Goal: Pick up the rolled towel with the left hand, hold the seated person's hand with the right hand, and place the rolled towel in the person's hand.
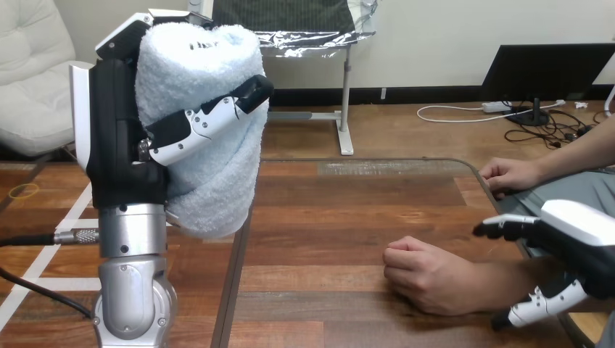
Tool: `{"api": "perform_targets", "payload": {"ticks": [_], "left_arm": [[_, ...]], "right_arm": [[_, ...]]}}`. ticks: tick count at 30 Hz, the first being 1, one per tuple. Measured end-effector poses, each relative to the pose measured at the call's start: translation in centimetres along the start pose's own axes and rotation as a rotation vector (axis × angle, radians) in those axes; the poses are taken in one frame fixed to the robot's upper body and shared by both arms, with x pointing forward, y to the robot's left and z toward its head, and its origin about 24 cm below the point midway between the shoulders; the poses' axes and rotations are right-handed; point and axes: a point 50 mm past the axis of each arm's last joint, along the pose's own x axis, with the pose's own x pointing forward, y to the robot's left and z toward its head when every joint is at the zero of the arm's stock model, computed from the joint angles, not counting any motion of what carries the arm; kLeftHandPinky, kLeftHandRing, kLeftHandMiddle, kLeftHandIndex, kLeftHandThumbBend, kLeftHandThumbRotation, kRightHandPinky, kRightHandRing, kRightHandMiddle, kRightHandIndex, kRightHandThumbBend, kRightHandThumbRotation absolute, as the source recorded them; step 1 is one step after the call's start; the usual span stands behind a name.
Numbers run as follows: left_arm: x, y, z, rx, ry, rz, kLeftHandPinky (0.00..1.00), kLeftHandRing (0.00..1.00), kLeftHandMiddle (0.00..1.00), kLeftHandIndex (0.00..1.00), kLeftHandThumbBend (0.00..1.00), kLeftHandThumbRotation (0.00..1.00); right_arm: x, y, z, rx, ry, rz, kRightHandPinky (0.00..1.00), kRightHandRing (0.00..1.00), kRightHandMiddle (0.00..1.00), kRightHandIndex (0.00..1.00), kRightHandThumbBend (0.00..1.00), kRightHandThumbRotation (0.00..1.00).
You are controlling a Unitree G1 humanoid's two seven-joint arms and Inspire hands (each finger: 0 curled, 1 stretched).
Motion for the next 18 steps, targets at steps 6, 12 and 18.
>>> {"api": "perform_targets", "payload": {"ticks": [6,12,18], "left_arm": [[0.0,0.03,0.0,-0.002,0.0,-0.003,0.24,0.31,0.36,0.39,0.61,0.0],[0.01,0.09,-0.01,0.0,0.0,-0.005,0.24,0.31,0.36,0.4,0.61,0.0],[0.02,0.17,0.0,-0.001,-0.001,-0.005,0.24,0.31,0.36,0.4,0.61,0.0]], "right_arm": [[0.22,0.06,-0.05,-0.038,0.011,-0.004,0.81,0.84,0.85,0.85,1.0,0.25],[0.6,-0.05,0.0,-0.093,0.018,-0.012,0.8,0.83,0.84,0.84,1.0,0.23],[0.96,-0.01,-0.04,-0.139,0.026,-0.015,0.79,0.82,0.83,0.84,1.0,0.2]]}}
